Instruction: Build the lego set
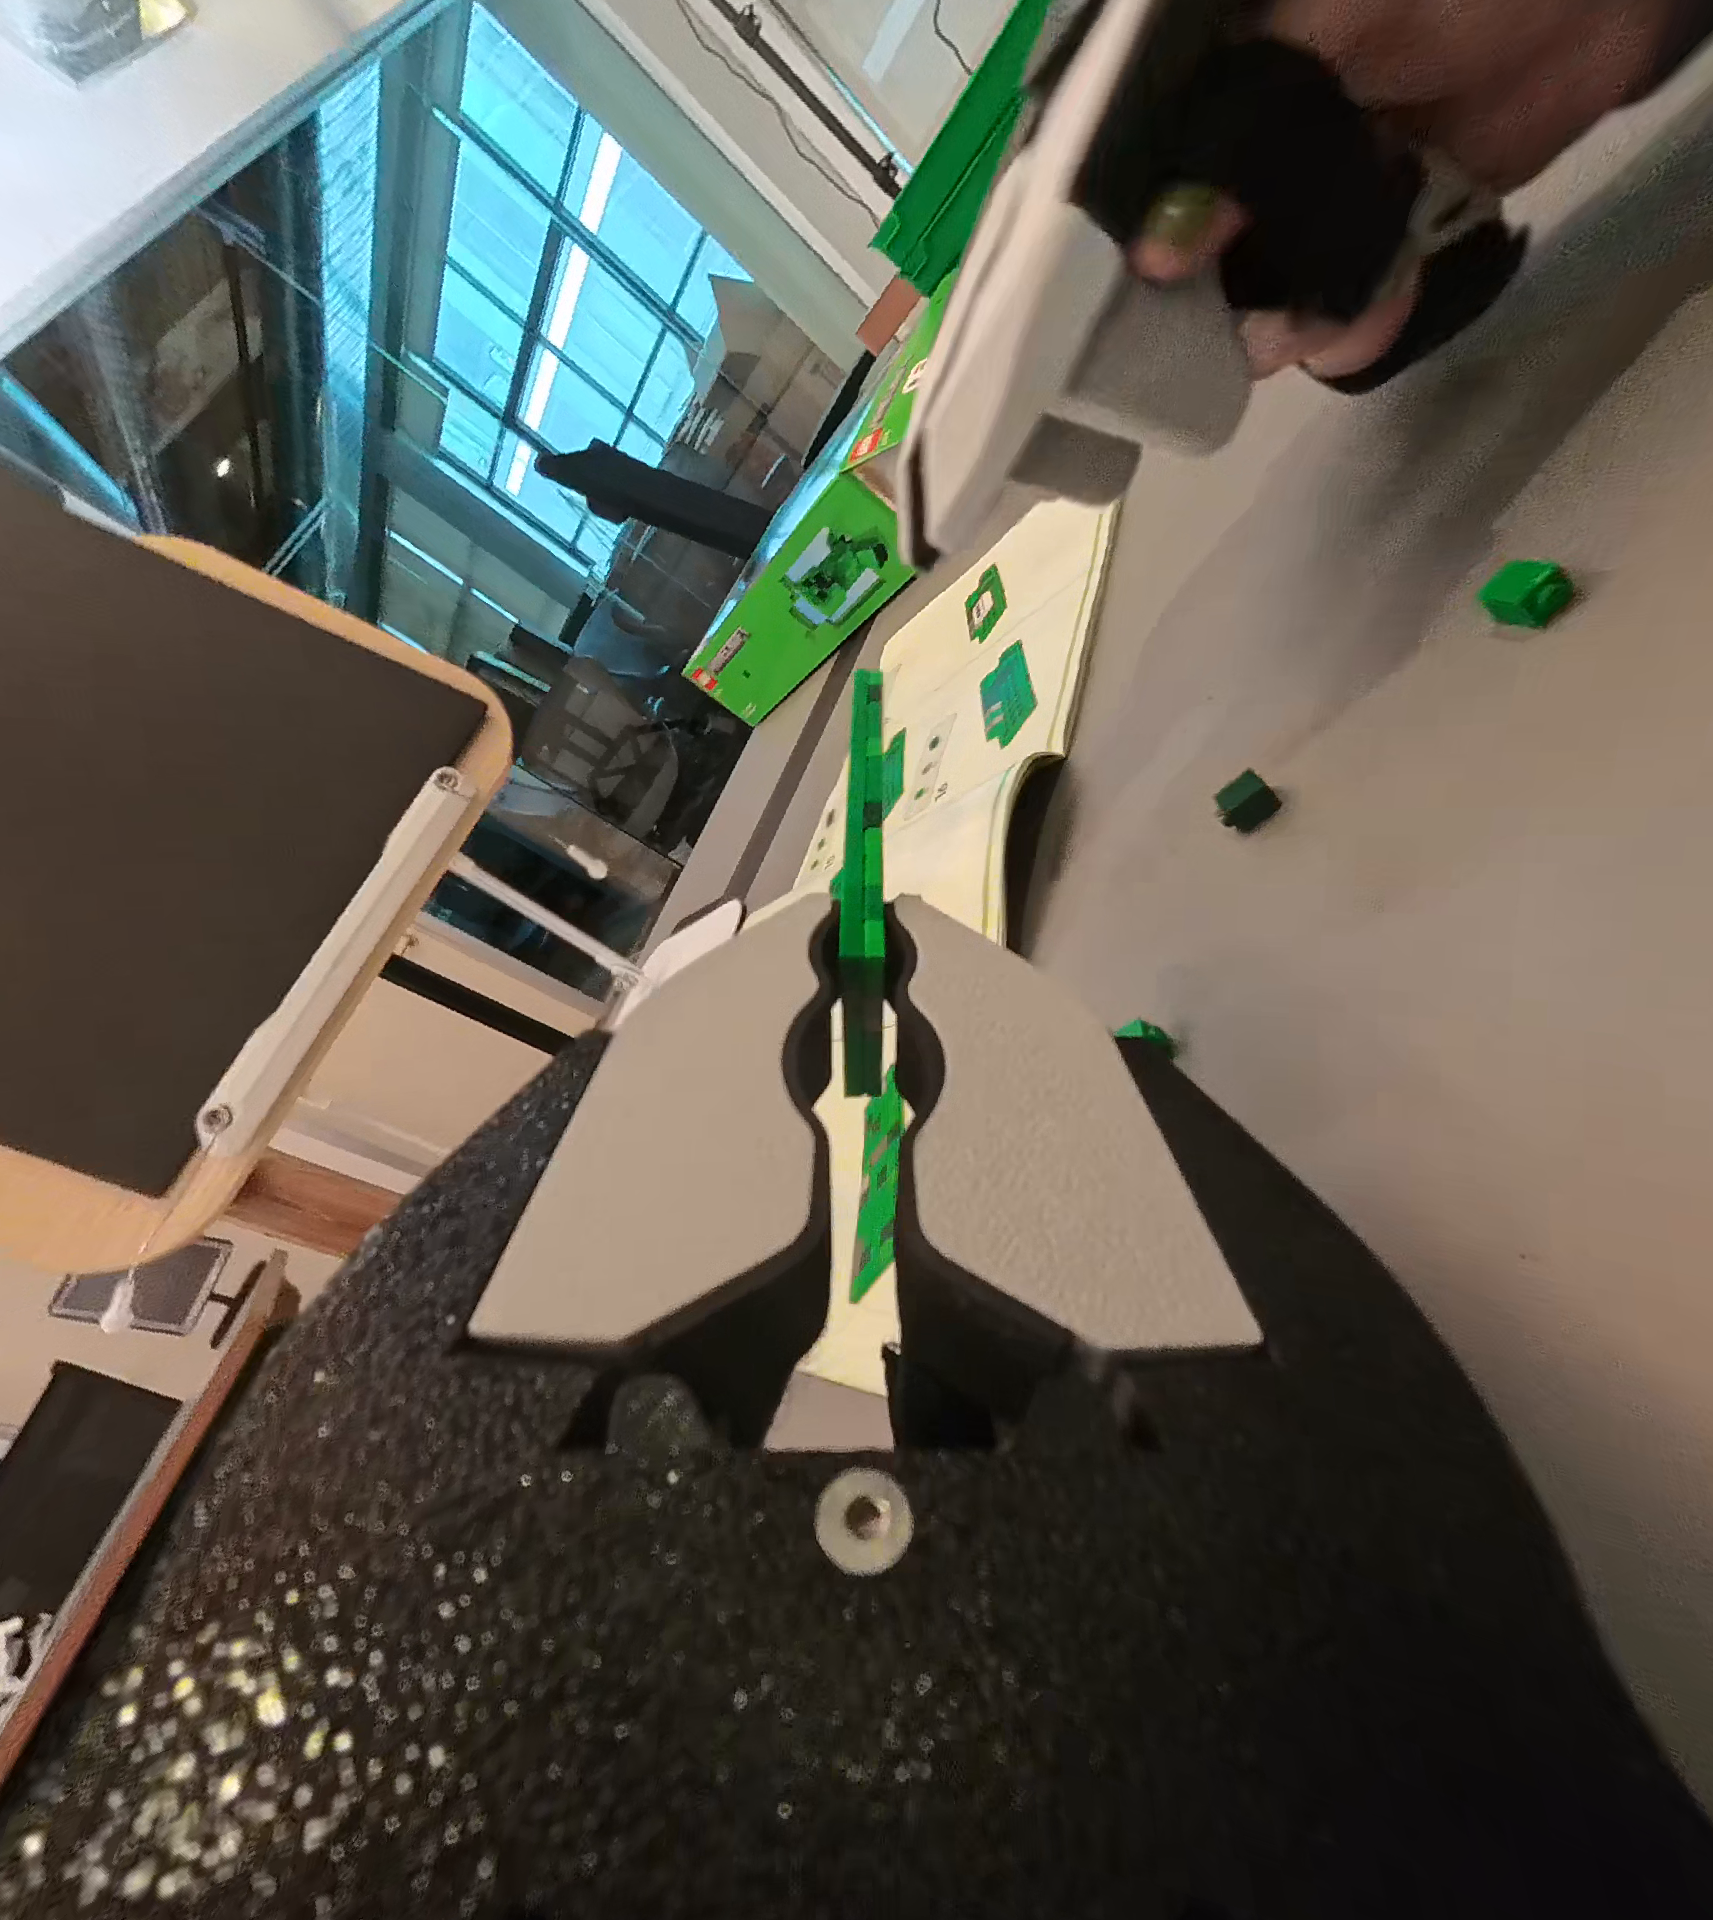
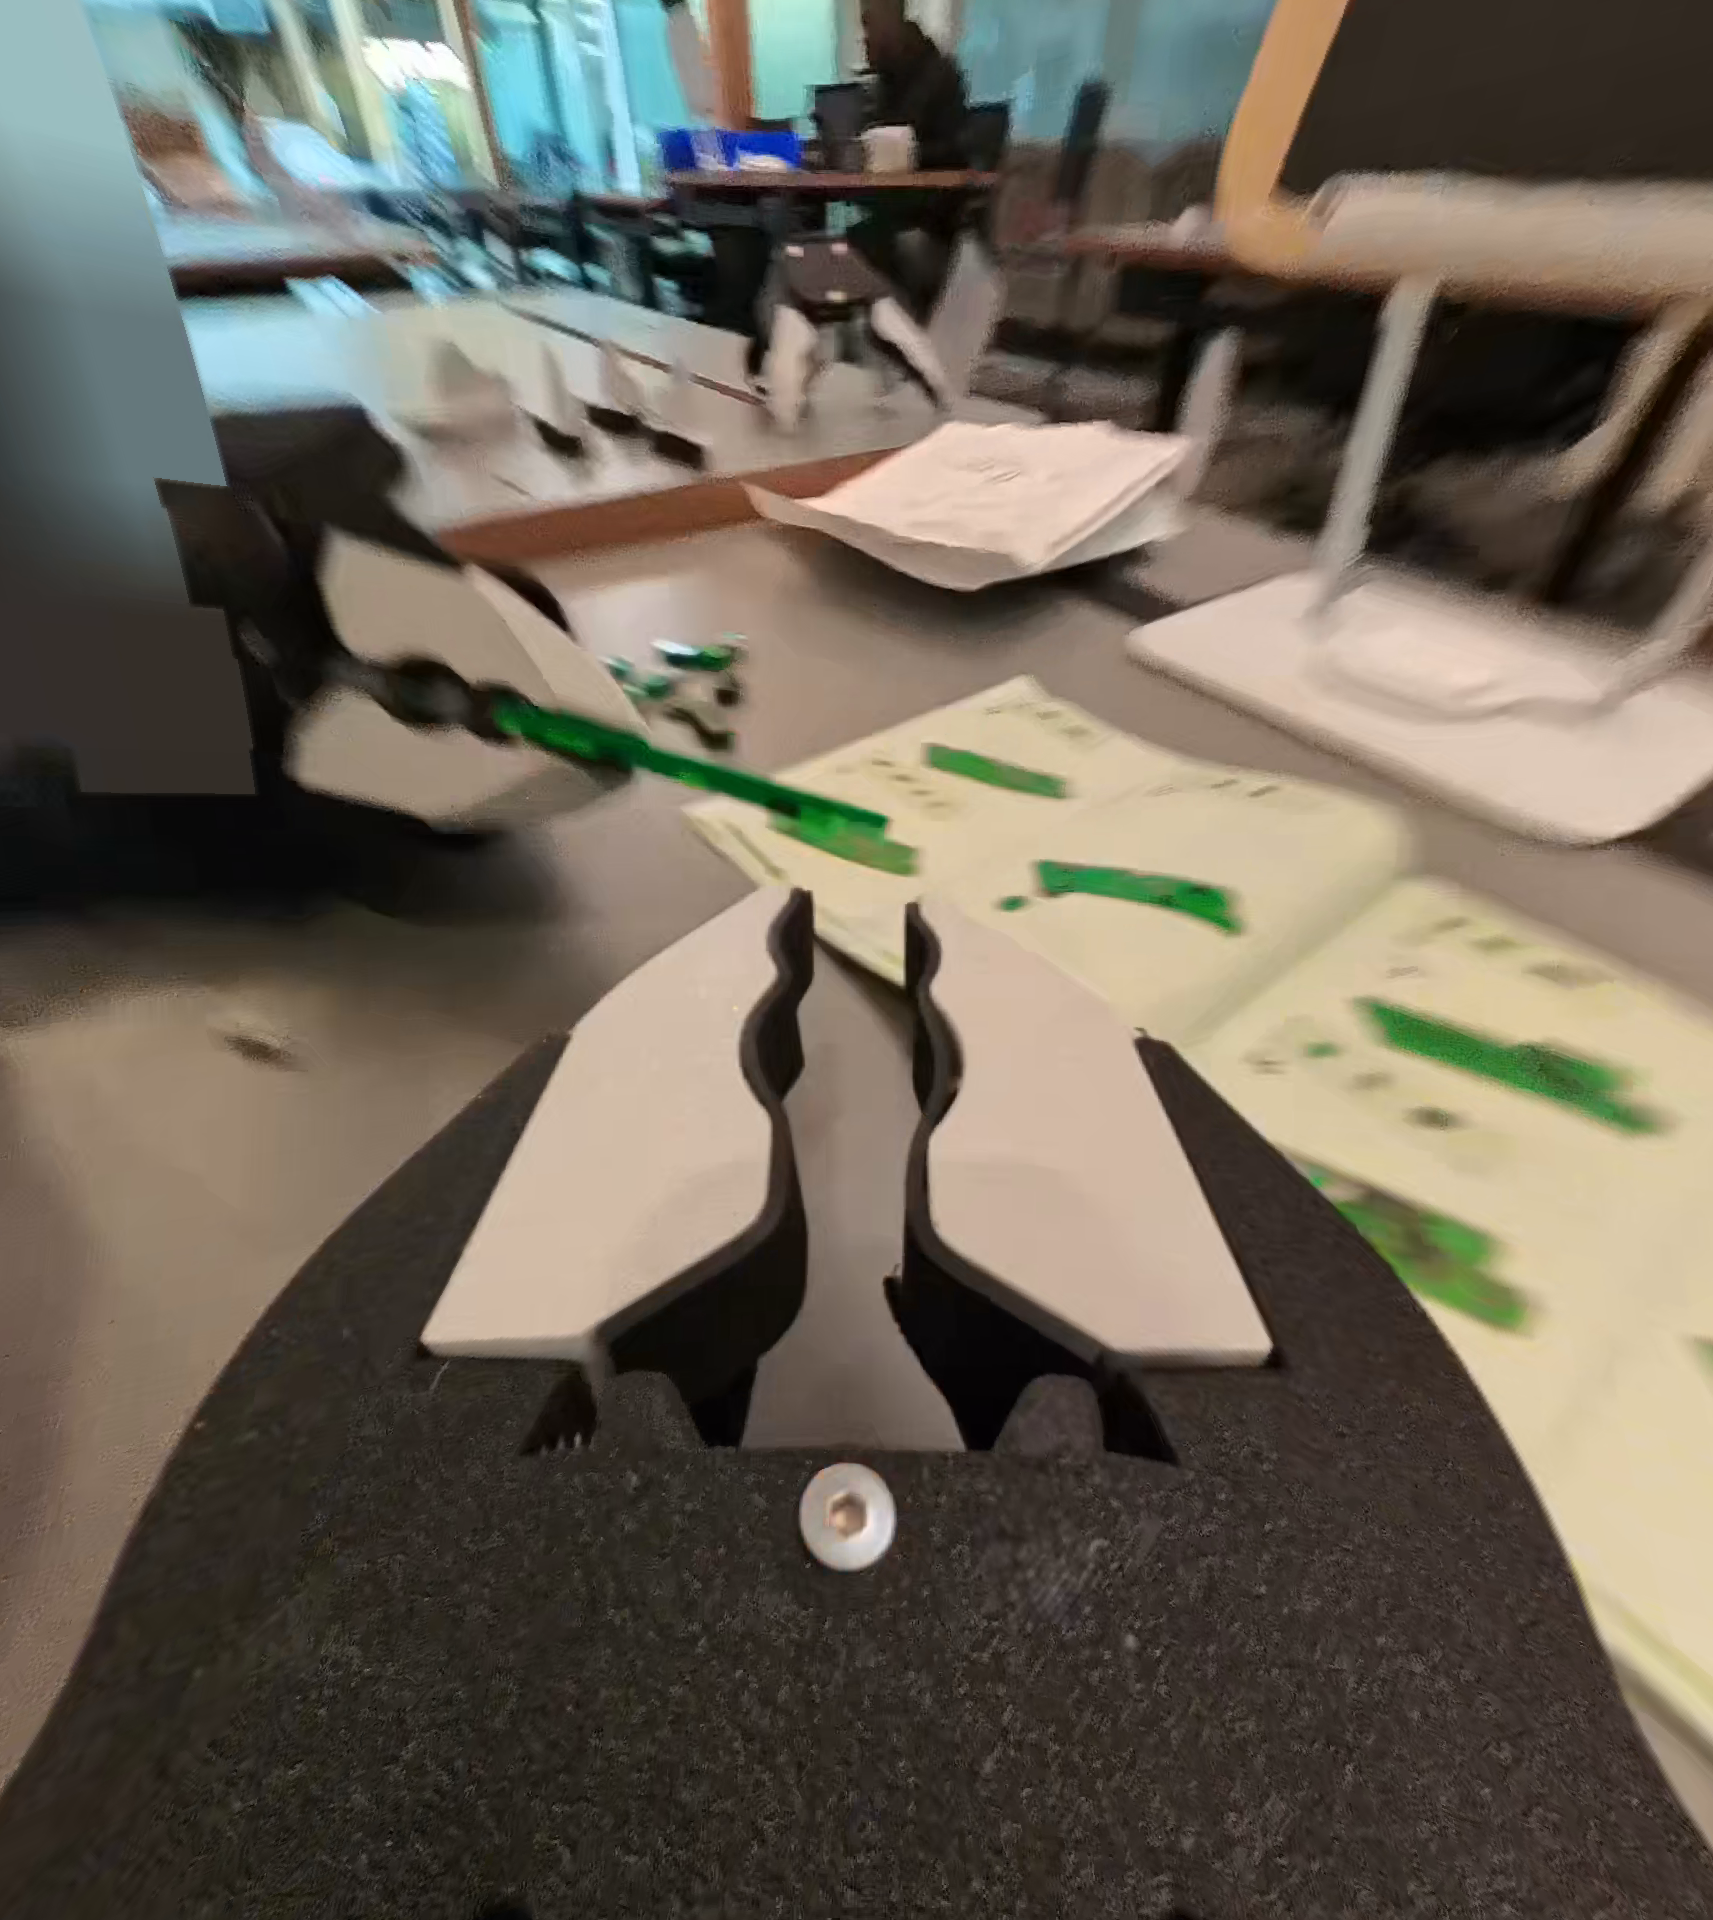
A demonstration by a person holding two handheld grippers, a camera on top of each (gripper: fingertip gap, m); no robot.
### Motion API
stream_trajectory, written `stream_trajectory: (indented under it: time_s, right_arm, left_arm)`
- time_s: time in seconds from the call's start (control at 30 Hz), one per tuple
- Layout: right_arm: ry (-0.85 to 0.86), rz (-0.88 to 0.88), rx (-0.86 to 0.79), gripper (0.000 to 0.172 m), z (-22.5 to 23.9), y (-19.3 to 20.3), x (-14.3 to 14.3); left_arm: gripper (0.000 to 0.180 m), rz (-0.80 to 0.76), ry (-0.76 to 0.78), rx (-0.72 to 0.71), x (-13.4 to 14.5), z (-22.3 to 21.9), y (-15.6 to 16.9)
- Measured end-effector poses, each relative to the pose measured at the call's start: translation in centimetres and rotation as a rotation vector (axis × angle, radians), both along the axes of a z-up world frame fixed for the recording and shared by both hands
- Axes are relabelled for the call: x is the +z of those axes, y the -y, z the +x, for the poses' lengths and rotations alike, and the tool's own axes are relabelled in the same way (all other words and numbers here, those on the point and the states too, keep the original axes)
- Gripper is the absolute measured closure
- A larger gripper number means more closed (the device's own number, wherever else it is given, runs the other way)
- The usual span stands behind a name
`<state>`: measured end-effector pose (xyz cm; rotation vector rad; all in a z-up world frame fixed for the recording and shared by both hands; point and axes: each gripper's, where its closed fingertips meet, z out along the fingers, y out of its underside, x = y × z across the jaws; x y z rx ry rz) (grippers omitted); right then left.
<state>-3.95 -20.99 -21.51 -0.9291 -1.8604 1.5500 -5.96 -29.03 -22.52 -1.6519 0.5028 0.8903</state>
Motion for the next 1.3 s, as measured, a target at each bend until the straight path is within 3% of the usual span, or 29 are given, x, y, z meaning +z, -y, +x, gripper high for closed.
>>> stream_trajectory:
  time_s: [0.17, 0.37, 0.47, 0.5, 0.63, 0.8, 0.9, 1.1, 1.2, 1.3]
  right_arm:
    - [0.456, -0.345, 0.175, 0.142, -0.4, 2.1, -0.2]
    - [0.815, -0.612, 0.281, 0.134, -0.2, 2.9, -1.4]
    - [0.905, -0.705, 0.342, 0.138, 0.3, 3.5, -1.6]
    - [0.925, -0.728, 0.38, 0.147, 0.7, 3.8, -1.4]
    - [0.883, -0.804, 0.393, 0.158, 0.5, 3.7, -0.7]
    - [0.674, -0.875, 0.329, 0.166, -0.8, 1.7, 0.7]
    - [0.551, -0.915, 0.279, 0.166, -1.3, 0.6, 1.3]
    - [0.36, -1.017, 0.201, 0.165, -1.9, 0.2, 2.5]
    - [0.338, -1.087, 0.209, 0.166, -1.8, 0.7, 2.9]
    - [0.337, -1.1, 0.224, 0.166, -1.7, 1.5, 3.0]
  left_arm:
    - [0.174, -0.028, -0.082, -0.052, -0.2, 1.3, -0.2]
    - [0.175, -0.039, -0.141, -0.097, -0.1, 2.4, -0.4]
    - [0.175, -0.033, -0.154, -0.111, 0.1, 2.8, -0.4]
    - [0.175, -0.035, -0.156, -0.114, 0.0, 2.8, -0.5]
    - [0.167, 0.011, -0.122, -0.094, 0.7, 2.7, -0.7]
    - [0.126, 0.099, 0.181, -0.02, 1.8, 1.1, -0.9]
    - [0.116, 0.202, 0.462, 0.026, 3.0, -0.3, -0.4]
    - [0.127, 0.547, 1.187, 0.054, 4.8, -2.9, -0.4]
    - [0.128, 0.709, 1.407, 0.02, 5.2, -3.6, -0.8]
    - [0.13, 0.824, 1.532, -0.047, 5.6, -3.9, -1.1]
